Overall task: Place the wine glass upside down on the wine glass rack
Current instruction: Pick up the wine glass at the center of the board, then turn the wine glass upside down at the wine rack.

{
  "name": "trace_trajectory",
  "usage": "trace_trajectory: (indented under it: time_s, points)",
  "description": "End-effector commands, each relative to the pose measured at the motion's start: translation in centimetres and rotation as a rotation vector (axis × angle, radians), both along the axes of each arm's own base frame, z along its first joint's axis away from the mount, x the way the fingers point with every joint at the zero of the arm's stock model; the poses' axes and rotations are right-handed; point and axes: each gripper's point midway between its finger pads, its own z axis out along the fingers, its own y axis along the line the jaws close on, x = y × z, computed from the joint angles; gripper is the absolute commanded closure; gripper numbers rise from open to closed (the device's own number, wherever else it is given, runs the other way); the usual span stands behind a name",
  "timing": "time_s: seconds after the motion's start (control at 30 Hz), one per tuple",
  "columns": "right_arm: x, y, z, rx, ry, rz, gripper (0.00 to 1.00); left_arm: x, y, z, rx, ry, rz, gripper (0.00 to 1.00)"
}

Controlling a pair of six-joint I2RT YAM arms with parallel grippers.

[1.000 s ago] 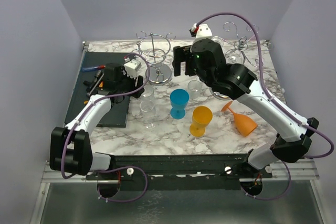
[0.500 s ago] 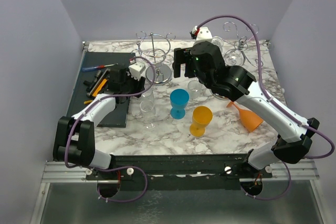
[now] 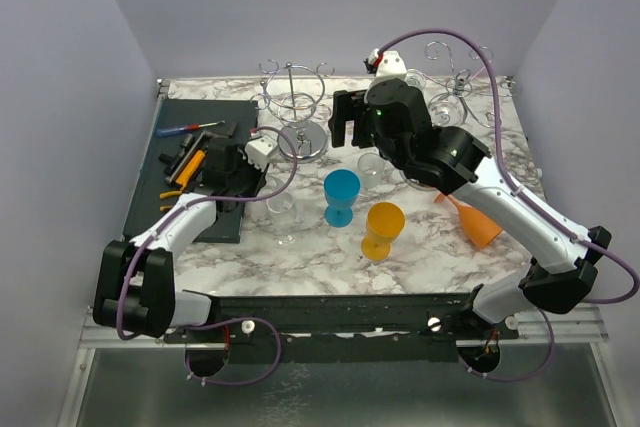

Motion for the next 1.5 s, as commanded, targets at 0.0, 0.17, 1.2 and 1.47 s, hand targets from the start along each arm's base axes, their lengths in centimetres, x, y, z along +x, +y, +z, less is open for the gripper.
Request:
trace_trajectory:
  time_s: [0.0,0.17,1.2,1.47]
  points:
    - [-0.7,0.3,1.5,0.031,-0.030,0.034,0.14,-0.6,-0.2,2.3,0.003,-0.044,-0.032,1.00]
    - [-0.5,1.2,2.2,0.025,-0.042,0.071,0.14,-1.2,0.0,7.9,-0.008,-0.118,-0.043,1.00]
    - [-3.2,15.0,1.4,0.197,-0.016,0.284,0.05,-2.6,1.3,26.9,-0.132,-0.251,0.275,1.00]
    - [-2.9,15.8,-0.2,0.183,0.001,0.253,0.15,-2.5,0.4,26.4,-0.093,-0.255,0.303,1.00]
